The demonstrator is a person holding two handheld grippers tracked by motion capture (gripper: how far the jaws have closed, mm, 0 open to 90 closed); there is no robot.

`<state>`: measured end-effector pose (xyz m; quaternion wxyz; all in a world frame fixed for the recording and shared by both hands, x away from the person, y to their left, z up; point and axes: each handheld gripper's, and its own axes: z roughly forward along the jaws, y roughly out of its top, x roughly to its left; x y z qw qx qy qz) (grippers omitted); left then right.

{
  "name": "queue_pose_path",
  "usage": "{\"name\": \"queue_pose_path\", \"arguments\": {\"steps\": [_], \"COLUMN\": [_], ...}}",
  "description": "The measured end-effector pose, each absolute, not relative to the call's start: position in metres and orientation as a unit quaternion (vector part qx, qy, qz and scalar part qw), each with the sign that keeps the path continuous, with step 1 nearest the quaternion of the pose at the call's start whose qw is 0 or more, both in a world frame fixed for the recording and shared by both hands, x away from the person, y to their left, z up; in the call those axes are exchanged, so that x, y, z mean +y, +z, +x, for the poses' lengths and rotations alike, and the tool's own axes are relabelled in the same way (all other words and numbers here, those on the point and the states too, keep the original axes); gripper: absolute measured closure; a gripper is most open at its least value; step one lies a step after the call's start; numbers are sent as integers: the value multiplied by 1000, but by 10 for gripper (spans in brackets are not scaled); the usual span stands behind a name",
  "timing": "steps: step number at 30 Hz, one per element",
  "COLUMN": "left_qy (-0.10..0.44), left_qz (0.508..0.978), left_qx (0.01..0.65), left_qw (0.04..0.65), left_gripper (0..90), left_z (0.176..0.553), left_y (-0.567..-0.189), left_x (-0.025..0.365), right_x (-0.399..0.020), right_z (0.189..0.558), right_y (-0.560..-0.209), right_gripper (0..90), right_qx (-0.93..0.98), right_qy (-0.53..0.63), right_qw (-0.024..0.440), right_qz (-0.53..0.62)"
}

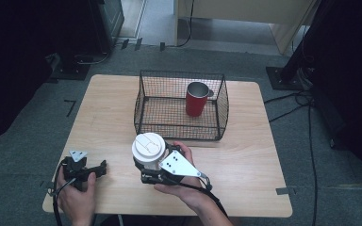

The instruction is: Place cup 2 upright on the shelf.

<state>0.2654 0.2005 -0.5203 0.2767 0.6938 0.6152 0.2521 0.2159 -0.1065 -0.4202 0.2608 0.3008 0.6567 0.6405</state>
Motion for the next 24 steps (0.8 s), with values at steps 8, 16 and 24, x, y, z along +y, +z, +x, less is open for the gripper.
{"name": "queue_pose_path", "arguments": {"steps": [8,16,24], "left_qy": [252,252,252], "left_qz": [694,694,694], "left_qx": [615,615,615], "left_qw": [277,277,277], "left_gripper": [0,0,0], "left_z": [265,265,265], "left_y": [-520,-520,-520], "left_x": [201,201,201], "right_x": [-111,-116,-120], "right_z": [226,233,246], "right_y": [-408,-402,-398], "right_gripper": [158,158,158], "right_qx": [647,639,634], "right_qy": [641,642,635], "right_qw": [278,286,304], "right_qz": [305,313,318]}}
